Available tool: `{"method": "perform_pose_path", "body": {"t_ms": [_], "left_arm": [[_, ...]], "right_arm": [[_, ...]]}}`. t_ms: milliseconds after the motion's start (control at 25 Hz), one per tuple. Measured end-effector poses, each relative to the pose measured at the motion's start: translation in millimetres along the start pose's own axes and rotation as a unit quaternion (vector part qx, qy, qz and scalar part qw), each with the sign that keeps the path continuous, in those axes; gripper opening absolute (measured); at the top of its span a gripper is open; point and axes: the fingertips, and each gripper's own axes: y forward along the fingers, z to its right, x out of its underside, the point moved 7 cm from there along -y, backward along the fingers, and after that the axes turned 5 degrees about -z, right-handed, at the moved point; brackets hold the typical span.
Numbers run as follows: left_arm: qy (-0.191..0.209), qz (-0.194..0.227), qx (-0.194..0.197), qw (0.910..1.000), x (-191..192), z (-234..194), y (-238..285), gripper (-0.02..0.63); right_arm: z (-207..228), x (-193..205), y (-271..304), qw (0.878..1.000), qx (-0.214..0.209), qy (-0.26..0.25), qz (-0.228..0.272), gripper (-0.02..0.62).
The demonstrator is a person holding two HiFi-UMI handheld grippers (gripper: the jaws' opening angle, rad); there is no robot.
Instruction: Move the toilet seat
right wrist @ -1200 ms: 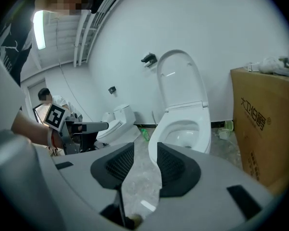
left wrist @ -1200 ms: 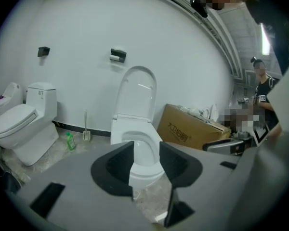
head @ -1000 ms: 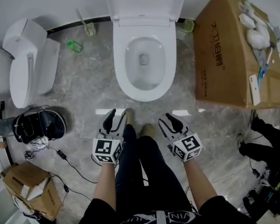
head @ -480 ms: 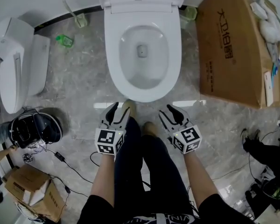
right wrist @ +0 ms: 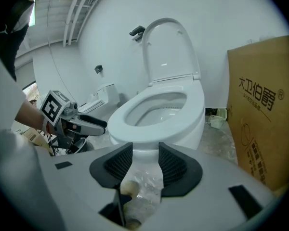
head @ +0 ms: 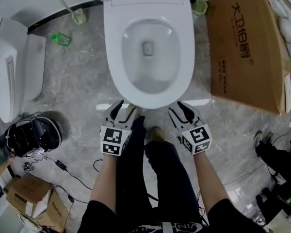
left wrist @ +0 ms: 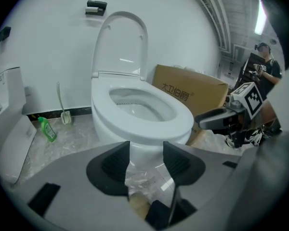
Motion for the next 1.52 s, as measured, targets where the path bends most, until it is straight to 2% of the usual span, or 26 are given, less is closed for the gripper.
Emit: {"method": "perform_pose_path", "body": {"t_ms": [360, 560, 920, 1520], "left_arm": [[0.027, -0.003, 0.02, 0.9994, -3.6, -7.0, 9.2, 0.219], [0.041, -0.012, 0.024, 0.9988, -8.0, -6.4, 8.9, 0.219], [0.02, -0.007, 0.035, 0.9992, -32.5, -2.9, -16.4, 0.218], [-0.012, 0.022, 0.042, 0.9988, -101.7, 2.5, -73.1, 0.215]], "right_arm": [[5.6, 2.3, 12.3, 1.0, 0.021, -0.019, -0.004, 0.175], [6.0, 0.4, 8.7, 1.0, 0.012, 0.008, 0.003, 0.155], [-5.5, -27.5, -15.8, 0.999, 0.02, 0.027, 0.007, 0.144], [-21.8, -102.4, -67.3, 0.998, 0.023, 0.034, 0.045, 0.126]]}}
